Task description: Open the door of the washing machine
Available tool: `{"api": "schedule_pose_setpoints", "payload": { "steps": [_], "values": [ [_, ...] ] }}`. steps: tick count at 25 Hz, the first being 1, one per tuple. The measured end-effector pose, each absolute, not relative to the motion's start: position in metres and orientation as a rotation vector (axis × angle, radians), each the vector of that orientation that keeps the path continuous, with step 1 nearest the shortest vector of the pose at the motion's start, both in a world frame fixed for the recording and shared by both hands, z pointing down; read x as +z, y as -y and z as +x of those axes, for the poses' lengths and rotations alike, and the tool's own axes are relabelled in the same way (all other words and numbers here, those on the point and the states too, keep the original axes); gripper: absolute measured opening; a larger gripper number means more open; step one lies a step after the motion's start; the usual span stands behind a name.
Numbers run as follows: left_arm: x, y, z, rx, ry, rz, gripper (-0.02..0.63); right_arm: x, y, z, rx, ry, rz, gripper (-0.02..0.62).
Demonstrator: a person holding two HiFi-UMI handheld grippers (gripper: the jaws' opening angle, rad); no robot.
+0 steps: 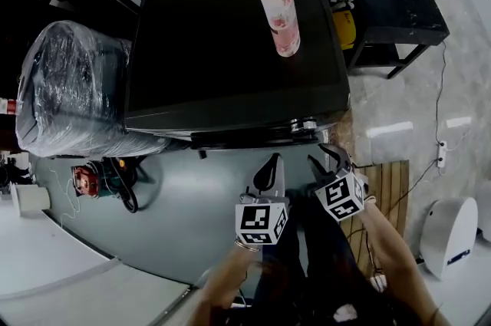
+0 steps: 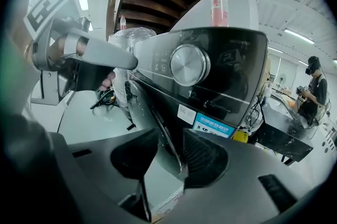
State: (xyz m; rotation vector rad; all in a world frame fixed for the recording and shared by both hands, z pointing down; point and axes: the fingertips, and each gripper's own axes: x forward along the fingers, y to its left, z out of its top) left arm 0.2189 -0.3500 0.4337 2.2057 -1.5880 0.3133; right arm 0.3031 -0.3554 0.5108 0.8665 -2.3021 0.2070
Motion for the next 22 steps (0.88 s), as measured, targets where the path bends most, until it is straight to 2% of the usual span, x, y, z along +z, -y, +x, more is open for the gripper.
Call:
{"api": "schedule_pose_setpoints", "payload": {
  "steps": [22],
  "values": [
    [0.492, 0.369, 0.191, 0.277, 1.740, 2.044, 0.012, 0.621, 0.383, 0.291, 0.171, 2.321, 0.589, 0.141]
  ]
}}
